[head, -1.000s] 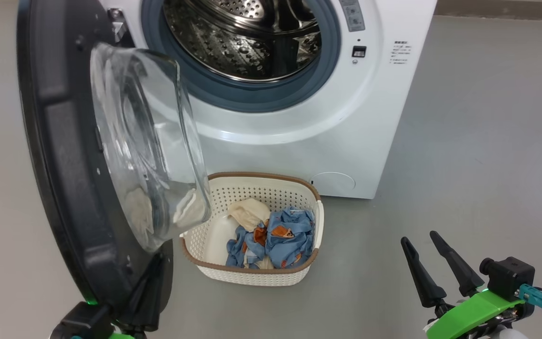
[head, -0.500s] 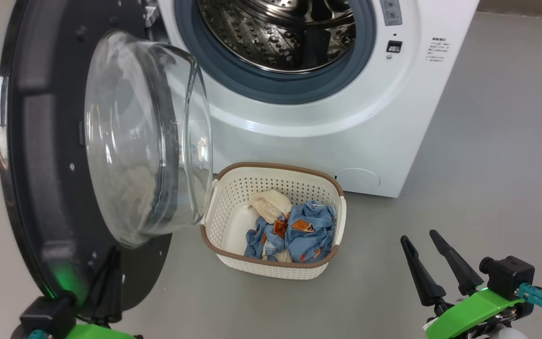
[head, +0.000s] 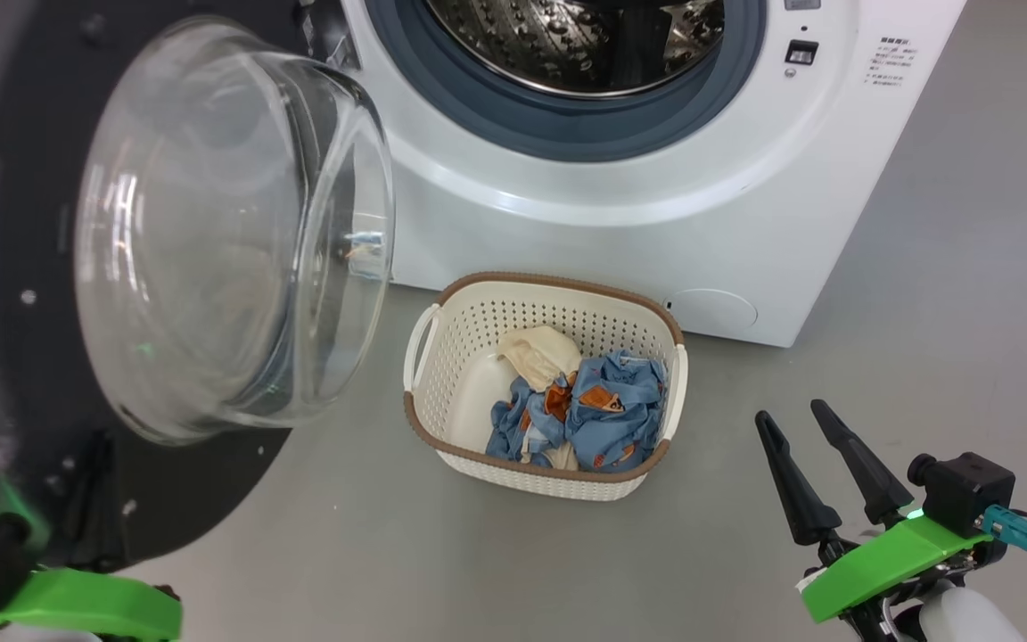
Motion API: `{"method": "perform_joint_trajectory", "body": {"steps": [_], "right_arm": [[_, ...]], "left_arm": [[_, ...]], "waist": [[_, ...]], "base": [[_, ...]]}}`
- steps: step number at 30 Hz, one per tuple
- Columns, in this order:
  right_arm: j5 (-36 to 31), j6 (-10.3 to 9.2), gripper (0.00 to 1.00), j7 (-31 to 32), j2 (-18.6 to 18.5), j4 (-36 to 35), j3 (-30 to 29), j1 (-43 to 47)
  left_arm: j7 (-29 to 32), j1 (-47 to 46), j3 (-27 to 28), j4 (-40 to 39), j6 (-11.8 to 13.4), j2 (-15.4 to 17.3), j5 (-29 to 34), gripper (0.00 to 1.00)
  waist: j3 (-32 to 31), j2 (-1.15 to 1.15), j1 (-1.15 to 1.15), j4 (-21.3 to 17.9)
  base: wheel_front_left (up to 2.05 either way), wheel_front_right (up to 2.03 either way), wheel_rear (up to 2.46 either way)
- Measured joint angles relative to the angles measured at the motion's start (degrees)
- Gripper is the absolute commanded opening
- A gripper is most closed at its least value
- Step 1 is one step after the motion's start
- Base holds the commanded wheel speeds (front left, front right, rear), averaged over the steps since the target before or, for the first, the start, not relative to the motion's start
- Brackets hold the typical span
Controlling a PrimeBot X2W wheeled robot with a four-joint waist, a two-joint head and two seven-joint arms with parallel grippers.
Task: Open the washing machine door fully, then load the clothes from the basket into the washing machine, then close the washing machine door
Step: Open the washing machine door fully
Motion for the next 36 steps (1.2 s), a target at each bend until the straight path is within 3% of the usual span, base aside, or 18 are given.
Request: {"method": "perform_joint_trajectory", "body": {"steps": [17,36], "right_arm": [[-0.16,0.00,1.00,0.00,0.68,-0.09,-0.08,-3.08],[-0.19,0.00,1.00,0.00,0.60,0.15,0.14,-5.67]], "left_arm": [[1.78,-8.26,7.23,10.85,-0.04,6.55,-4.53,0.00],[3.26,-26.58,5.42,31.83,-3.58,12.00,-3.87,0.00]], "waist": [[4.82,0.00,0.00,1.18],[9.89,0.00,0.00,3.11]], "base": [[0.00,0.00,0.00],[0.00,0.00,0.00]]}}
